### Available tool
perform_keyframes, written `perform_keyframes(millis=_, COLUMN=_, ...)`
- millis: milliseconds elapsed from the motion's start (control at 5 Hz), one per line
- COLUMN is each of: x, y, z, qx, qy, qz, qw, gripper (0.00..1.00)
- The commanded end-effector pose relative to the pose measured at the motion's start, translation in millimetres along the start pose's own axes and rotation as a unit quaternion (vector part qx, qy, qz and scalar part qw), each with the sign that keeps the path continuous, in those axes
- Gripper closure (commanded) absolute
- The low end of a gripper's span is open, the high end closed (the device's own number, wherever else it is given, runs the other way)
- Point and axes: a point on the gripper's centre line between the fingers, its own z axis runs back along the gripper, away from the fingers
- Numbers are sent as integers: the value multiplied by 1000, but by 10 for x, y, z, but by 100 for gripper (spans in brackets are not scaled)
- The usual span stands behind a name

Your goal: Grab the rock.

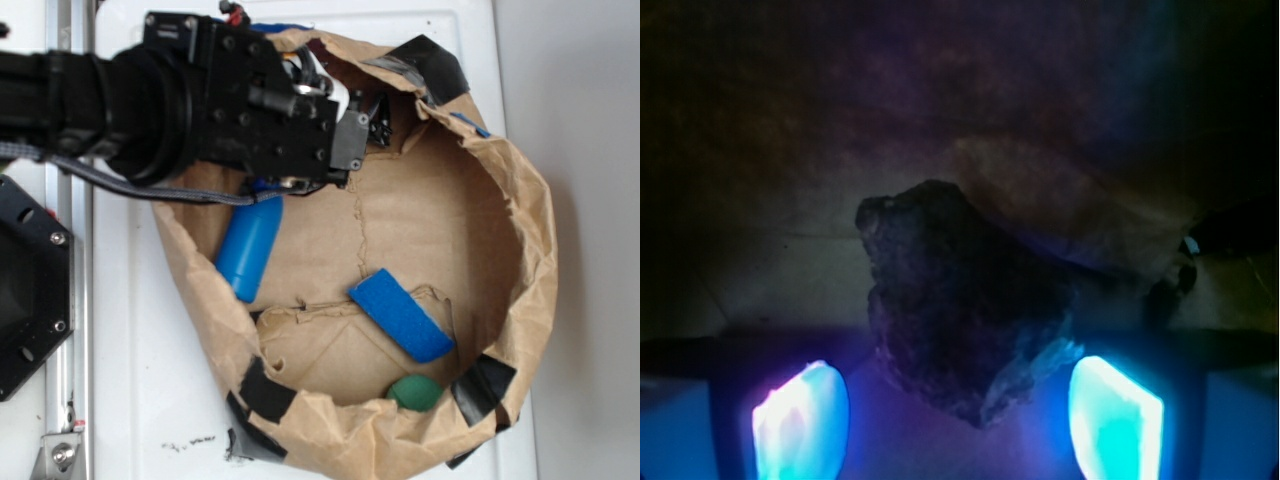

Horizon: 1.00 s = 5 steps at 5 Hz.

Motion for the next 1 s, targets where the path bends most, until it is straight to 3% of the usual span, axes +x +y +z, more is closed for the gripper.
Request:
perform_keyframes(millis=0, x=112, y=34, z=-65, qx=3, qy=-40, qz=30, qw=999, gripper=0)
perform_keyframes(millis=200, x=119, y=42, z=-70, qx=4, qy=-38, qz=38, qw=999, gripper=0)
perform_keyframes(millis=400, x=110, y=41, z=-57, qx=0, qy=-39, qz=40, qw=998, gripper=100)
perform_keyframes(millis=800, x=94, y=51, z=-38, qx=-6, qy=-37, qz=32, qw=999, gripper=100)
